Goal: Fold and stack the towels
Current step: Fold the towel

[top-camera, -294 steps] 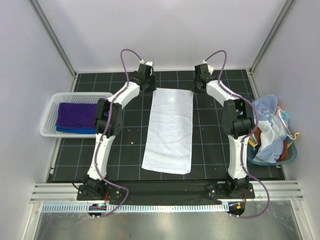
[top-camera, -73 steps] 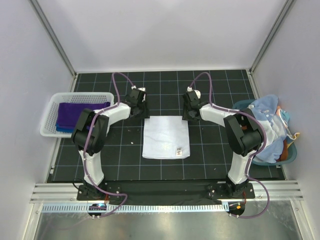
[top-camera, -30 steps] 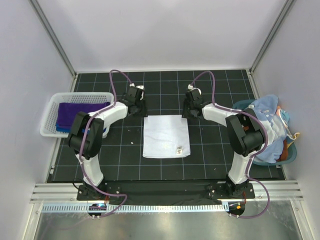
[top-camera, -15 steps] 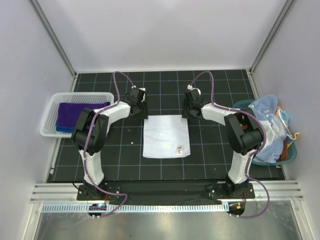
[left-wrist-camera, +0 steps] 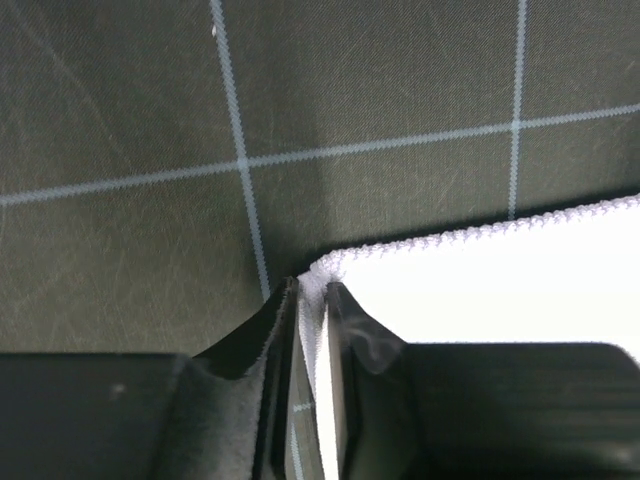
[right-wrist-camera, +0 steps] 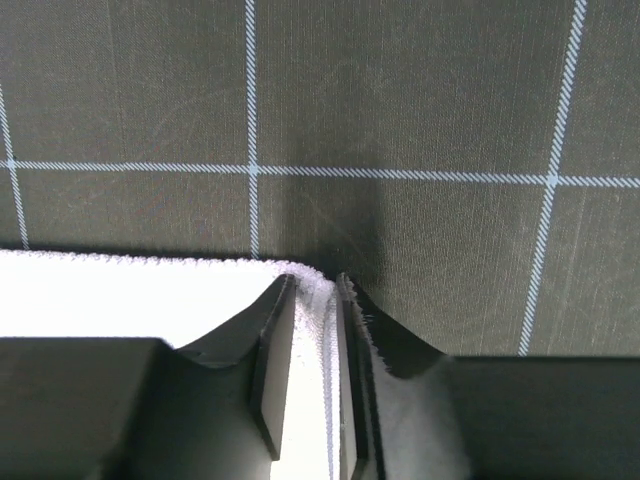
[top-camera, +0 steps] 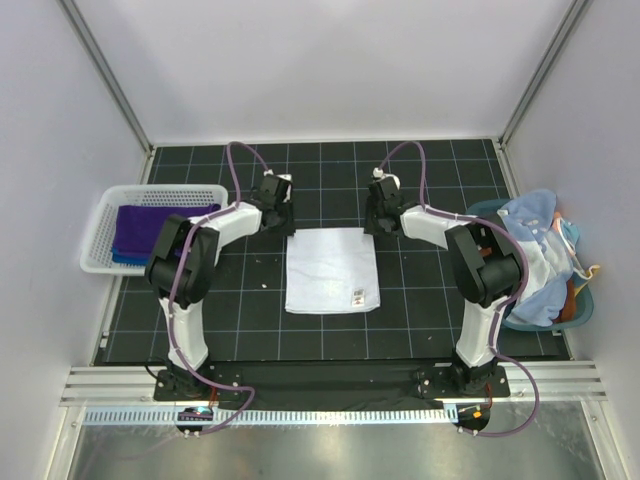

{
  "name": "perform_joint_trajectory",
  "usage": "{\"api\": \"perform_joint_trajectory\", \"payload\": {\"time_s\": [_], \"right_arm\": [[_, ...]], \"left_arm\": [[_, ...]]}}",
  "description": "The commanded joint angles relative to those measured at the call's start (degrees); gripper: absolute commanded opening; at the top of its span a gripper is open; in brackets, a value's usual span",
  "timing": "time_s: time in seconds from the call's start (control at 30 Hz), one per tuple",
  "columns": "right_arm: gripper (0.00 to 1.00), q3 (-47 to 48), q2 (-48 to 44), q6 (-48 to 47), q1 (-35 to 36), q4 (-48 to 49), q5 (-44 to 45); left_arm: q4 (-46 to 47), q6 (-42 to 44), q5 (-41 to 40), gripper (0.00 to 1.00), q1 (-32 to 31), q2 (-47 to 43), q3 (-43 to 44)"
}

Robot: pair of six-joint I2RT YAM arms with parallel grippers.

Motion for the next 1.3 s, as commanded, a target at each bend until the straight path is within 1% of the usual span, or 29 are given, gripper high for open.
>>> {"api": "perform_joint_trajectory", "payload": {"time_s": [0.0, 0.07, 0.13, 0.17, 0.2, 0.23, 0.3, 0.5, 0.77, 0.97, 1.27], "right_arm": [[0.28, 0.76, 1.93, -0.37, -0.17, 0.38, 0.09], [0.24, 0.94, 2.28, -0.46, -0.26, 0.73, -0.08], [0.18, 1.2, 2.37, -0.55, -0.43, 1.08, -0.7], [0.15, 1.2, 2.37, -0.46, -0.69, 1.35, -1.13], [0.1, 1.37, 2.46, -0.38, -0.87, 1.52, -1.66], [0.08, 1.55, 2.46, -0.11, -1.05, 1.96, -2.19], [0.05, 2.16, 2.46, -0.02, -1.75, 2.31, -2.72], [0.02, 3.05, 1.76, 0.68, -3.42, 6.09, -3.86], [0.02, 0.94, -2.19, 0.77, -4.04, 13.91, -2.72], [0.02, -1.78, -6.85, 0.86, -4.04, 15.94, -3.07], [0.02, -9.86, -14.85, 1.65, -3.34, 16.82, -5.09]], "left_arm": [[-0.14, 0.17, 0.32, 0.2, 0.28, 3.26, 0.55], [0.21, 0.17, 1.8, 0.16, 0.28, 3.79, 0.9], [0.74, 0.26, 2.33, 0.1, 0.28, 4.05, 1.6], [1.26, 0.09, 2.6, 0.09, 0.19, 4.31, 1.6], [1.7, 0.0, 2.6, 0.07, 0.28, 4.32, 1.87], [2.84, 0.0, 2.6, 0.02, 0.36, 4.4, 2.13], [4.16, -0.62, 2.42, 0.0, 0.71, 4.32, 2.74], [9.44, -4.65, 5.94, 0.0, 3.79, 4.06, 7.22], [12.43, -4.84, 9.02, 0.0, 5.11, 2.04, 10.92], [13.31, -4.57, 9.02, 0.0, 5.37, -1.47, 8.2], [14.98, -5.01, 7.35, 0.0, 5.46, -8.07, -0.15]]}}
